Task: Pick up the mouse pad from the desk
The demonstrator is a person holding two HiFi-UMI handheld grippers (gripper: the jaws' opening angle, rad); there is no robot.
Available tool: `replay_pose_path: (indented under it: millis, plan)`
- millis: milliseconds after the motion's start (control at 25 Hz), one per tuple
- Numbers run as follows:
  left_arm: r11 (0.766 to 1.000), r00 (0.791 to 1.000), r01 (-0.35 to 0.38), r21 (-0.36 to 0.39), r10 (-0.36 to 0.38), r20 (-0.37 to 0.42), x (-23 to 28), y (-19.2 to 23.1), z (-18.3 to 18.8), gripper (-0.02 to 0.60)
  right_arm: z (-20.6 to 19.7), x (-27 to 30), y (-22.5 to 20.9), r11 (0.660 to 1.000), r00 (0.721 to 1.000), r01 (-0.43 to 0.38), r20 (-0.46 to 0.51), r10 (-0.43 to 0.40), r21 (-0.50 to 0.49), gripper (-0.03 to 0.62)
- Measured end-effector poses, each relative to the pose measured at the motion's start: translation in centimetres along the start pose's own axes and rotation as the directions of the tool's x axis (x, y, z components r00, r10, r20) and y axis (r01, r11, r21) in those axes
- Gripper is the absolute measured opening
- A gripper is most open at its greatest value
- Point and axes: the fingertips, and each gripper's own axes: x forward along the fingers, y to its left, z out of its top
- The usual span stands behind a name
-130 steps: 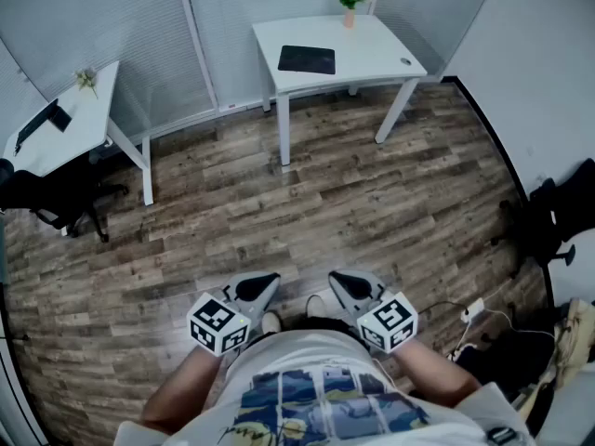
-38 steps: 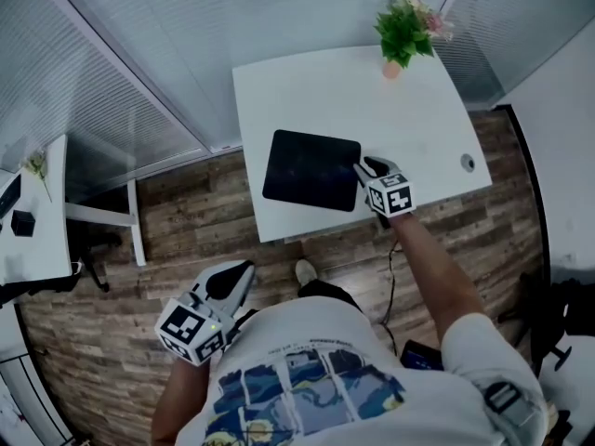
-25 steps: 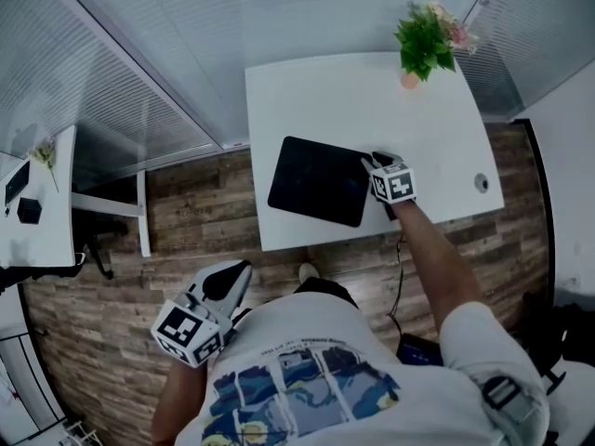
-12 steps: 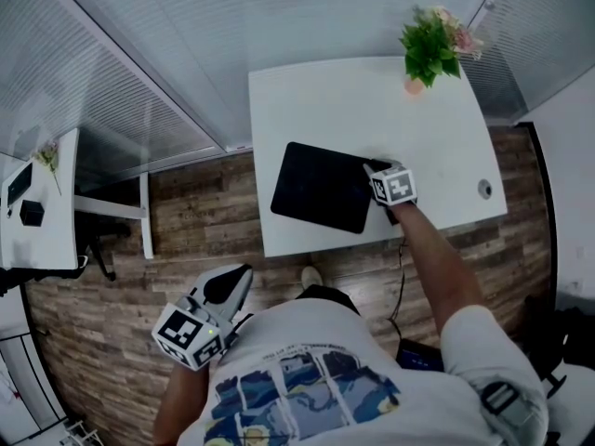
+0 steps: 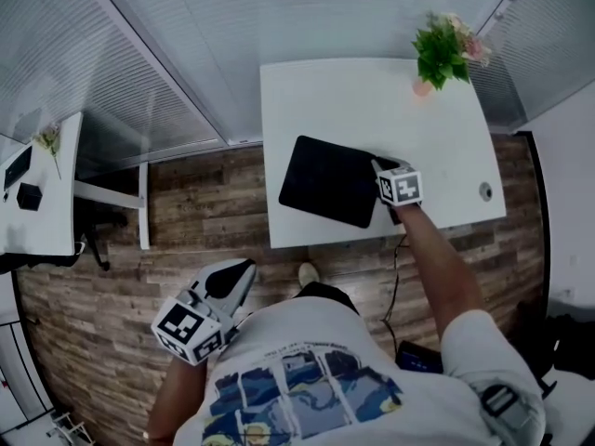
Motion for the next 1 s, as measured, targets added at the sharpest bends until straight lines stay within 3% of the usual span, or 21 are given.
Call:
replay_pose_path:
  millis: [1000]
  plan:
    - [0.998,0.991,0.068,-0.003,-0.068,0.119,-14.7,0.2,-5.3,0.003,8.9,-12.7,12.9,0.997,0.982,-0.03,0.19,0.017,0.065,0.026]
